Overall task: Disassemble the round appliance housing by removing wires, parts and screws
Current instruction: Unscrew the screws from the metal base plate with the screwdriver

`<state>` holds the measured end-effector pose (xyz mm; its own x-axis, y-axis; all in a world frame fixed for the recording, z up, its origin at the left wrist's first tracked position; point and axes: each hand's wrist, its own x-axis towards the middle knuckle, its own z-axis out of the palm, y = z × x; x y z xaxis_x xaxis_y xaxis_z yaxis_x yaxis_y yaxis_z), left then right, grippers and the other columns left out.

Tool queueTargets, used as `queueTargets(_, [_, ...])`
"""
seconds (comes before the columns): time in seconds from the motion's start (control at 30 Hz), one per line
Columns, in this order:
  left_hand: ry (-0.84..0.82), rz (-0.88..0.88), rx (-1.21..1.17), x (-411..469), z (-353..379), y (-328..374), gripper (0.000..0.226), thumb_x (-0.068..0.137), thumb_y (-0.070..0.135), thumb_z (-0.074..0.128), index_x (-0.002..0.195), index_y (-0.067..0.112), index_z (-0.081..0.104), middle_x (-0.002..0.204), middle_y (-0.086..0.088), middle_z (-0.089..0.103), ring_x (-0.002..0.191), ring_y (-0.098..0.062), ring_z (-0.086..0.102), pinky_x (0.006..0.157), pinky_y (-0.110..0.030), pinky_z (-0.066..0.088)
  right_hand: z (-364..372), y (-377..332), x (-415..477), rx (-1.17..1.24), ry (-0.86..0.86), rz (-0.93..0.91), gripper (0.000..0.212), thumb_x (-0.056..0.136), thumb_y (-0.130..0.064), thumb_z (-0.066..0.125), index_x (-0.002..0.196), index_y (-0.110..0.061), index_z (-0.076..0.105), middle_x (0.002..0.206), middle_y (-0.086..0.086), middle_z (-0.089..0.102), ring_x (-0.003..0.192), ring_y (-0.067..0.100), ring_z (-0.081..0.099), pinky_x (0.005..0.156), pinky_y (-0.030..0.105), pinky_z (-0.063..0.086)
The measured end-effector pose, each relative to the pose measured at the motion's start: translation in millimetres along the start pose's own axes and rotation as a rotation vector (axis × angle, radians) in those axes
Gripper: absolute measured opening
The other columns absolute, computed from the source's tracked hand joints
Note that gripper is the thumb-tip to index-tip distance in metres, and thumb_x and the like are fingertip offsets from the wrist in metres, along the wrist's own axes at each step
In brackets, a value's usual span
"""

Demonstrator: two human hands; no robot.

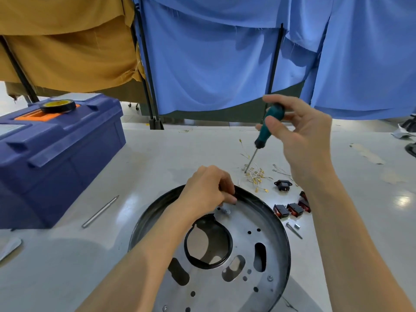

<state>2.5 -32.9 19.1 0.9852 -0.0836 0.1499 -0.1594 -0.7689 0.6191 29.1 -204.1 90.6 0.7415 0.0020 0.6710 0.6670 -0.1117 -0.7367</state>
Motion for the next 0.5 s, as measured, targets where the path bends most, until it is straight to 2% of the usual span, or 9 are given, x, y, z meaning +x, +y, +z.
queueTargets(0.07, [-0.058, 0.011, 0.094, 0.1, 1.7, -0.1, 0.017, 0.071, 0.02, 0.083, 0.083, 0.026, 0.072, 0.067, 0.01, 0.065, 0.052, -0.006, 0.059, 0.067, -0.029, 0.054, -7.7, 0.0, 2.2, 0.017, -0.01, -0.017, 0.032, 0.088, 0.005, 0.06, 0.109, -0.018, 0.07, 0.099, 0.009, 0.058, 0.073, 0.004, 0.062, 0.069, 0.017, 0.054])
queueTargets(0.13, [-0.077, 0.03, 0.189, 0.7, 3.5, 0.5, 0.024, 0.073, 0.023, 0.08, 0.096, 0.023, 0.074, 0.081, 0.006, 0.068, 0.055, -0.003, 0.053, 0.065, -0.026, 0.047, -12.7, 4.2, 3.0, -0.095, -0.095, -0.002, 0.033, 0.091, 0.001, 0.056, 0.099, -0.026, 0.073, 0.097, 0.009, 0.058, 0.068, 0.011, 0.059, 0.058, 0.013, 0.048])
queueTargets(0.17, [-0.079, 0.042, 0.239, 0.8, 4.1, 1.1, 0.026, 0.075, 0.026, 0.079, 0.101, 0.023, 0.073, 0.088, 0.004, 0.069, 0.06, -0.006, 0.054, 0.064, -0.025, 0.042, -13.5, 8.3, 2.5, -0.202, -0.173, 0.019, 0.032, 0.092, -0.002, 0.056, 0.094, -0.027, 0.075, 0.096, 0.008, 0.061, 0.065, 0.014, 0.056, 0.054, 0.013, 0.044])
queueTargets(0.23, [-0.079, 0.061, 0.33, 1.1, 5.3, 3.0, 0.03, 0.08, 0.03, 0.074, 0.109, 0.024, 0.071, 0.1, 0.002, 0.067, 0.081, -0.016, 0.059, 0.064, -0.027, 0.035, -10.7, 17.4, -0.1, -0.418, -0.408, 0.121, 0.02, 0.089, -0.011, 0.063, 0.09, -0.026, 0.076, 0.093, 0.013, 0.066, 0.061, 0.02, 0.054, 0.053, 0.021, 0.044])
queueTargets(0.27, [-0.078, 0.07, 0.363, 1.3, 6.2, 3.9, 0.03, 0.082, 0.032, 0.072, 0.11, 0.024, 0.07, 0.103, 0.0, 0.065, 0.09, -0.02, 0.059, 0.065, -0.027, 0.033, -7.5, 21.7, -2.7, -0.493, -0.545, 0.195, 0.011, 0.086, -0.018, 0.069, 0.091, -0.024, 0.076, 0.091, 0.014, 0.068, 0.06, 0.018, 0.054, 0.055, 0.024, 0.047])
queueTargets(0.3, [-0.077, 0.08, 0.384, 1.7, 7.2, 4.5, 0.028, 0.084, 0.032, 0.07, 0.111, 0.023, 0.07, 0.105, -0.001, 0.064, 0.095, -0.023, 0.059, 0.066, -0.028, 0.032, -3.6, 25.5, -6.0, -0.56, -0.67, 0.261, 0.011, 0.082, -0.023, 0.074, 0.093, -0.023, 0.076, 0.089, 0.012, 0.068, 0.061, 0.014, 0.055, 0.056, 0.021, 0.047])
queueTargets(0.37, [-0.074, 0.098, 0.417, 2.1, 9.5, 5.6, 0.025, 0.087, 0.031, 0.066, 0.11, 0.023, 0.07, 0.106, -0.004, 0.062, 0.097, -0.027, 0.058, 0.067, -0.029, 0.034, 5.4, 34.9, -11.3, -0.67, -0.829, 0.347, 0.021, 0.08, -0.024, 0.077, 0.101, -0.02, 0.075, 0.092, 0.006, 0.068, 0.076, 0.012, 0.061, 0.07, 0.023, 0.051])
queueTargets(0.43, [-0.073, 0.111, 0.455, 2.1, 12.0, 6.2, 0.024, 0.09, 0.029, 0.063, 0.111, 0.021, 0.069, 0.107, -0.006, 0.062, 0.098, -0.029, 0.058, 0.069, -0.031, 0.038, 12.2, 39.4, -13.5, -0.715, -0.877, 0.377, 0.022, 0.083, -0.019, 0.073, 0.105, -0.017, 0.075, 0.1, 0.007, 0.069, 0.091, 0.02, 0.063, 0.083, 0.031, 0.052])
queueTargets(0.5, [-0.071, 0.132, 0.513, 2.2, 13.6, 6.3, 0.025, 0.093, 0.028, 0.059, 0.113, 0.017, 0.066, 0.109, -0.006, 0.061, 0.1, -0.03, 0.058, 0.072, -0.032, 0.041, 14.4, 42.2, -14.3, -0.714, -0.891, 0.385, 0.018, 0.086, -0.016, 0.069, 0.103, -0.017, 0.075, 0.102, 0.005, 0.069, 0.092, 0.019, 0.061, 0.083, 0.031, 0.051])
